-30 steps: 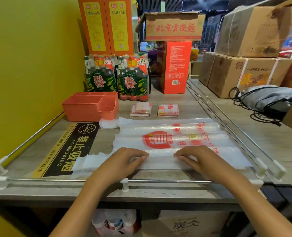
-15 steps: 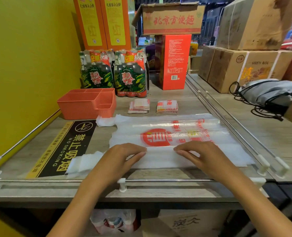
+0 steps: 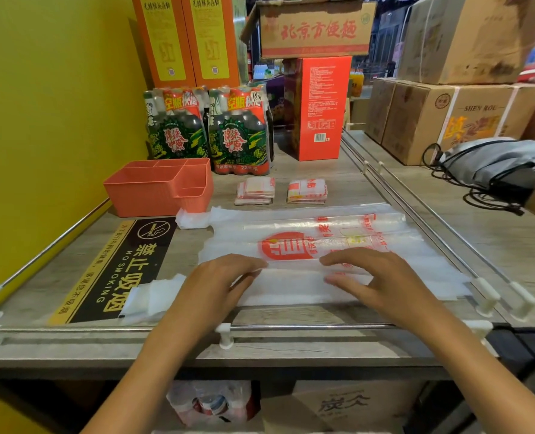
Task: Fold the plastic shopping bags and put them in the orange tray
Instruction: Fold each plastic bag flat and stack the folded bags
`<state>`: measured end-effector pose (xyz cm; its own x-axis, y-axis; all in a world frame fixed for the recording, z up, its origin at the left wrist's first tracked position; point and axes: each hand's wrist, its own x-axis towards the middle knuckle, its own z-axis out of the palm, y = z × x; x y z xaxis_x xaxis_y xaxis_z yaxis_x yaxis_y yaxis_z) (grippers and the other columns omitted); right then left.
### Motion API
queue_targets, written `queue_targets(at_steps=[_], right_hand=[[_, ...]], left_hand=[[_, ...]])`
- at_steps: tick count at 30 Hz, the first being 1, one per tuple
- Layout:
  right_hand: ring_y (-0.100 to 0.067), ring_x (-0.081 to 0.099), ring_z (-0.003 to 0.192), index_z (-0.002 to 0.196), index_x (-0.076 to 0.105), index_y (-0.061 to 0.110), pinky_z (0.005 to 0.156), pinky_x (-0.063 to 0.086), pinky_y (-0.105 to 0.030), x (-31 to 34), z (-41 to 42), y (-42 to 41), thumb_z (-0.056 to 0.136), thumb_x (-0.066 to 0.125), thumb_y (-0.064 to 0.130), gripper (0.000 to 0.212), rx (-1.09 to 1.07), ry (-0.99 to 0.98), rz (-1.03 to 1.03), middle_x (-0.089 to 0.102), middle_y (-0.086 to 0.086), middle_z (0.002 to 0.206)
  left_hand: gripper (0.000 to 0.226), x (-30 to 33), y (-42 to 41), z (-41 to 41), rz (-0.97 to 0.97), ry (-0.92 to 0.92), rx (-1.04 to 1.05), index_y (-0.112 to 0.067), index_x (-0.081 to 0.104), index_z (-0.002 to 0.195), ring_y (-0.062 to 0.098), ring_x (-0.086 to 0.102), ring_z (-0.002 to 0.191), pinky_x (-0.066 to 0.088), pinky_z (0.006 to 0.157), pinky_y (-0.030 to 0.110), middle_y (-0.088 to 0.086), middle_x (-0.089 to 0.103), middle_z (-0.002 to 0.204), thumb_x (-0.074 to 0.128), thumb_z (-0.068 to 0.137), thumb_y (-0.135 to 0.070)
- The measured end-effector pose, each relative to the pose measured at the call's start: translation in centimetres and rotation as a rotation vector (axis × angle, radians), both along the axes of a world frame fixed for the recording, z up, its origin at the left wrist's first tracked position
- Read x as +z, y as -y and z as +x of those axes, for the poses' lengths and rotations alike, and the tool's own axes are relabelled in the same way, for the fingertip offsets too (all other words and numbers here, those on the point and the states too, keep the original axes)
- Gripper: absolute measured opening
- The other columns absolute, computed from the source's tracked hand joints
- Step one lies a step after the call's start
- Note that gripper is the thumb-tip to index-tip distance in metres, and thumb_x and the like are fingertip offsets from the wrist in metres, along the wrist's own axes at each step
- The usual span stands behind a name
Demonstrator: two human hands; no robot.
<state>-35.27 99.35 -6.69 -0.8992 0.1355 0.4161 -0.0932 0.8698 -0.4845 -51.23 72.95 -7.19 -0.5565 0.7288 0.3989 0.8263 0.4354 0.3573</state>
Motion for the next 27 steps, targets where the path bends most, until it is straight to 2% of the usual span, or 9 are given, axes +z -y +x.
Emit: queue_targets(at_steps=[2,5,8,11,13,16,18,23,27], right_hand=[[0.006,0.054,0.122,0.128,0.063,0.045,0.103,0.046,-0.022,0.1,0.1,0.0,0.085,0.067,0.062,0.046,-0.012,0.058,0.063,0.059,0.03,0.132],[-0.003,0.053,0.129,0.134,0.061,0.043,0.109,0.045,-0.03,0.3,-0.1,-0.3,0.096,0.061,0.046,0.039,-0.074,0.115,0.238,0.057,0.023,0.139],[-0.018,0.061,0.125,0.135,0.061,0.039,0.104,0.051,-0.04,0.7,-0.2,-0.4,0.101,0.056,0.035,0.035,-0.162,0.147,0.269,0.064,0.01,0.135],[-0.024,0.069,0.114,0.129,0.067,0.032,0.093,0.058,-0.045,0.8,-0.6,-0.2,0.091,0.075,0.021,0.04,-0.182,0.103,0.405,0.07,0.003,0.126],[-0.021,0.071,0.108,0.126,0.069,0.032,0.088,0.06,-0.043,1.7,-0.5,0.0,0.086,0.079,0.018,0.043,-0.155,0.074,0.405,0.072,0.005,0.121],[-0.011,0.059,0.126,0.139,0.057,0.039,0.105,0.05,-0.033,3.0,0.0,-0.4,0.097,0.066,0.029,0.044,-0.168,0.162,0.444,0.058,0.015,0.141],[-0.01,0.058,0.125,0.138,0.056,0.043,0.106,0.048,-0.031,3.5,0.7,-1.0,0.1,0.06,0.027,0.041,-0.2,0.24,0.488,0.058,0.015,0.142],[-0.011,0.067,0.102,0.132,0.059,0.047,0.088,0.054,-0.028,5.5,2.3,-1.7,0.102,0.054,0.024,0.038,-0.299,0.259,0.548,0.07,0.012,0.121],[-0.016,0.069,0.086,0.122,0.066,0.046,0.07,0.052,-0.029,8.2,3.3,-1.7,0.095,0.065,0.025,0.034,-0.382,0.101,0.573,0.075,0.011,0.102]], left_hand=[[0.033,0.3,0.1,0.1,0.013,-0.036,-0.003,-0.035,0.067,0.128,-0.001,0.058,0.118,0.041,0.099,0.015,-0.018,0.066,0.128,0.054,0.098,-0.036],[0.035,1.1,0.4,0.3,0.012,-0.067,-0.032,-0.032,0.067,0.128,0.004,0.061,0.118,0.045,0.098,0.019,-0.014,0.068,0.127,0.051,0.098,-0.037],[0.041,2.0,0.6,-0.1,-0.081,-0.076,-0.046,-0.039,0.056,0.138,0.005,0.054,0.129,0.041,0.105,0.023,-0.017,0.059,0.139,0.06,0.098,-0.03],[0.054,2.9,0.1,-0.2,-0.221,-0.1,-0.056,-0.043,0.046,0.145,0.006,0.044,0.137,0.032,0.109,0.021,-0.018,0.048,0.149,0.062,0.097,-0.023],[0.049,3.3,-0.3,0.0,-0.231,-0.117,-0.083,-0.044,0.05,0.142,0.005,0.047,0.134,0.032,0.106,0.017,-0.018,0.051,0.147,0.056,0.101,-0.018],[0.05,3.8,-0.3,-0.2,-0.237,-0.148,-0.086,-0.048,0.048,0.142,0.005,0.052,0.128,0.036,0.101,0.016,-0.018,0.054,0.144,0.052,0.103,-0.017],[0.051,4.4,0.2,-0.6,-0.272,-0.156,-0.068,-0.048,0.046,0.143,0.005,0.056,0.123,0.043,0.099,0.019,-0.017,0.057,0.141,0.05,0.103,-0.017],[0.057,6.4,1.7,-1.5,-0.238,-0.211,-0.06,-0.049,0.052,0.138,0.002,0.063,0.104,0.051,0.086,0.021,-0.019,0.068,0.123,0.058,0.098,-0.008],[0.065,9.4,2.8,-2.2,-0.113,-0.315,-0.006,-0.044,0.063,0.13,0.009,0.07,0.1,0.057,0.082,0.031,-0.015,0.074,0.112,0.072,0.085,0.002]])
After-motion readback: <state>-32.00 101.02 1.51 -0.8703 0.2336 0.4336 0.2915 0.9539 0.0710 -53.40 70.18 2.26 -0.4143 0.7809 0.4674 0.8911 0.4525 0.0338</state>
